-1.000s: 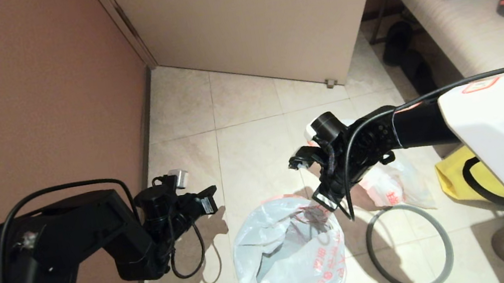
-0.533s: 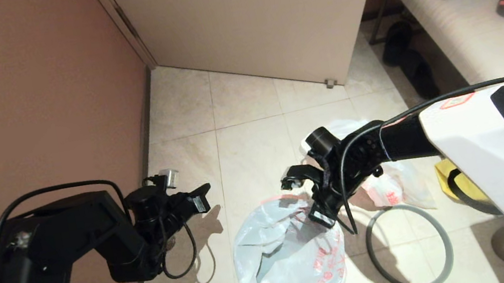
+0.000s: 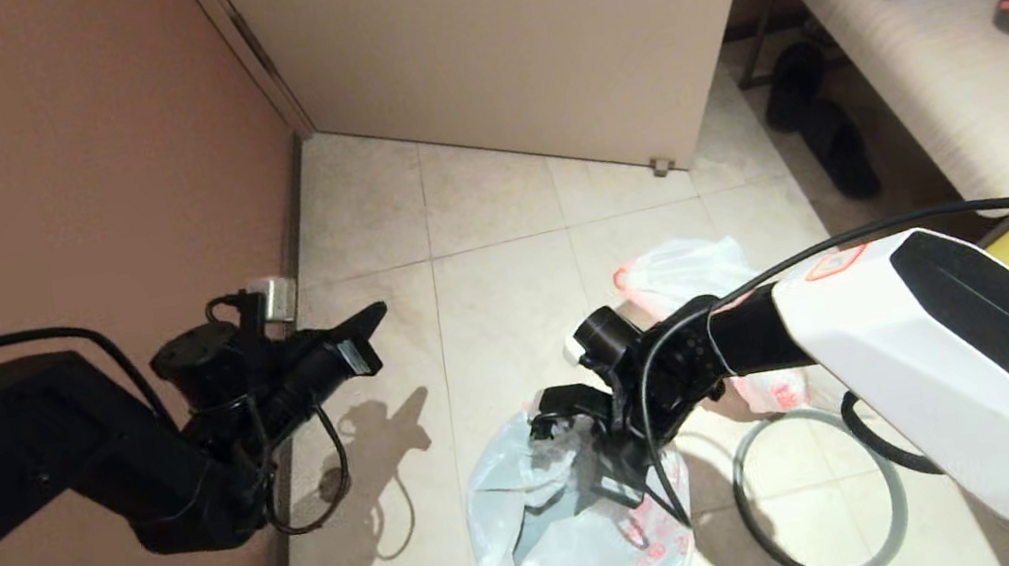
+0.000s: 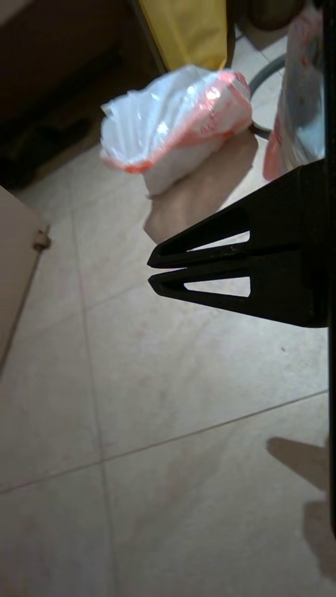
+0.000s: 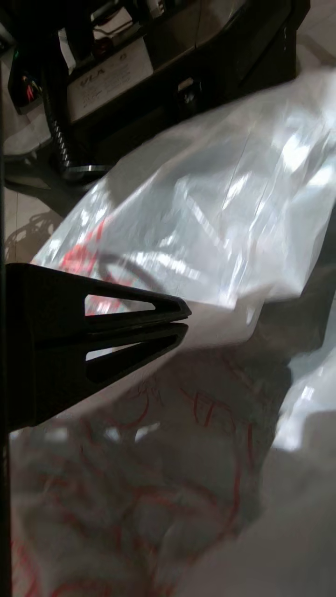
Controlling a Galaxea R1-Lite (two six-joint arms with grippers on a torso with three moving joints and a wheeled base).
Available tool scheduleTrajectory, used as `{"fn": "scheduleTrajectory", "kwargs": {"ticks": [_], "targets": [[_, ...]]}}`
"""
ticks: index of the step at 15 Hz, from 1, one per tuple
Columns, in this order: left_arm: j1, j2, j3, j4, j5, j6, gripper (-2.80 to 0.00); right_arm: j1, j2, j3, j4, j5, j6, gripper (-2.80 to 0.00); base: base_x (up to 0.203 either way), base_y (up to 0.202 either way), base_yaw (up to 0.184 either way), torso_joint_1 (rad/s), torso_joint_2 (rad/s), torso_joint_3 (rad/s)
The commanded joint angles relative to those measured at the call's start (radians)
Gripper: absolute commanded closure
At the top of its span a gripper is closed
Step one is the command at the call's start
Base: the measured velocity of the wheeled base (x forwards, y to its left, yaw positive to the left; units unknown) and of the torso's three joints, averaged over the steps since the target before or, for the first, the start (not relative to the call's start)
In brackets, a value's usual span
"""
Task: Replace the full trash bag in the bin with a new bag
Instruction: Put the new garbage bag on the trash can
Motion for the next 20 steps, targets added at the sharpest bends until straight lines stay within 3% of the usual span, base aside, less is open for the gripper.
{"fn": "scheduleTrajectory", "kwargs": {"ticks": [1,6,9,12,14,16,17,20], "targets": [[-0.016,-0.172,0.047,0.016,-0.008,0.0,0.0,0.07,0.052,0.0,-0.004,-0.029,0.076,0.0,0.0,0.0,0.0,0.0,0.0,0.0],[-0.026,-0.223,0.062,0.019,-0.009,-0.001,0.0,0.191,0.205,-0.067,-0.183,-0.214,0.317,0.0,0.0,0.0,0.0,0.0,0.0,0.0],[-0.027,-0.238,0.066,0.016,-0.007,-0.001,0.0,0.176,0.293,-0.081,-0.294,-0.279,0.352,0.0,0.0,0.0,0.0,0.0,0.0,0.0],[-0.044,-0.244,0.08,0.009,-0.012,-0.001,0.0,0.101,0.293,-0.086,-0.287,-0.179,0.328,0.0,0.0,0.0,0.0,0.0,0.0,0.0],[-0.043,-0.24,0.08,0.009,-0.012,-0.001,0.0,0.044,0.296,-0.086,-0.287,-0.122,0.237,0.0,0.0,0.0,0.0,0.0,0.0,0.0],[-0.044,-0.235,0.08,0.009,-0.012,0.0,0.0,-0.005,0.309,-0.087,-0.272,0.009,0.136,0.0,0.0,0.0,0.0,0.0,0.0,0.0],[-0.045,-0.225,0.079,0.009,-0.012,0.001,0.0,-0.021,0.329,-0.087,-0.267,0.028,0.083,0.0,0.0,0.0,0.0,0.0,0.0,0.0],[-0.056,-0.195,0.078,0.009,-0.01,0.001,0.0,-0.045,0.382,-0.088,-0.267,0.079,0.029,0.0,0.0,0.0,0.0,0.0,0.0,0.0]]}}
